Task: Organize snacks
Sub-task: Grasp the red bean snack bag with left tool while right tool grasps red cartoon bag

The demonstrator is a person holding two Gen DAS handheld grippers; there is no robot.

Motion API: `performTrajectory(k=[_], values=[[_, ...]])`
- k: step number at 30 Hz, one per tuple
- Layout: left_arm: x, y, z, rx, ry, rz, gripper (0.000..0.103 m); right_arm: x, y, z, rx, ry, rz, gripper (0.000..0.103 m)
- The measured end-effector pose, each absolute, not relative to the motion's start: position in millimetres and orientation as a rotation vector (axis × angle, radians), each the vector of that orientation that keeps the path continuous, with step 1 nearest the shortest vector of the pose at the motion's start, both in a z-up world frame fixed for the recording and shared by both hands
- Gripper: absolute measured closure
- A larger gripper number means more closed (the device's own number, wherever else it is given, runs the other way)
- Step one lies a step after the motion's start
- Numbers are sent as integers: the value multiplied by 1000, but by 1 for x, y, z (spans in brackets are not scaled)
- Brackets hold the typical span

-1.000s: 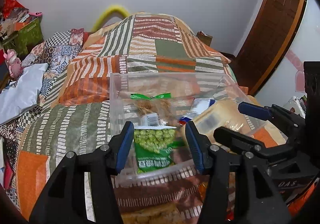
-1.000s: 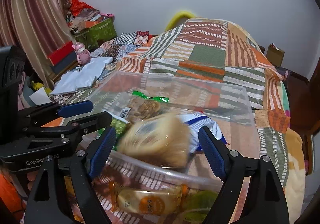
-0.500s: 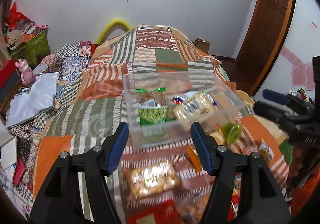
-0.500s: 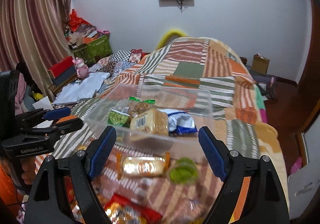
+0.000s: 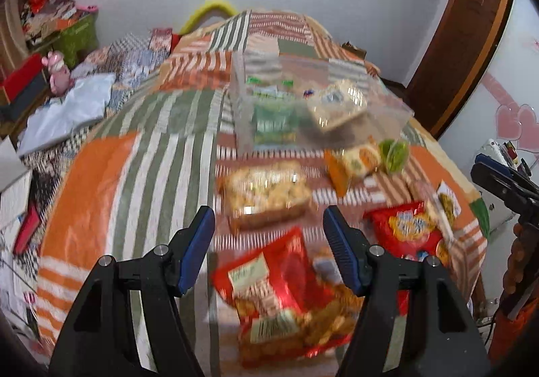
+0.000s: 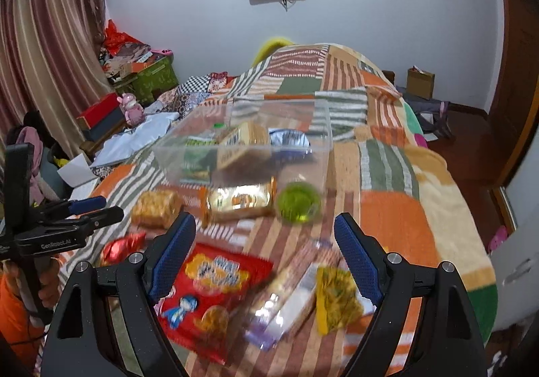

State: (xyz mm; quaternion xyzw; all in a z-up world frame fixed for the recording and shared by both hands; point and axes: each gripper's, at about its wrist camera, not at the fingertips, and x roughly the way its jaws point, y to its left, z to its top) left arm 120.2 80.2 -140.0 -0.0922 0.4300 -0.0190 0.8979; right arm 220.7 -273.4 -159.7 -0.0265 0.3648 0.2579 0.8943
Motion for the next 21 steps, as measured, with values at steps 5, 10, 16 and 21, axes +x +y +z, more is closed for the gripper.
performTrajectory(k=[5, 10, 16, 21], values=[[109, 74, -155, -192, 928, -48, 37, 203, -261, -176, -60, 781, 556, 20], [103, 67, -165, -179, 957, -63, 37, 193, -244, -193, -86, 817, 575, 20], [94, 66, -173, -145, 967, -55, 30, 191, -225, -218, -150, 874, 550, 19], [91, 75, -179, -160, 971, -45, 24, 188, -215, -228, -201, 889, 536, 15]])
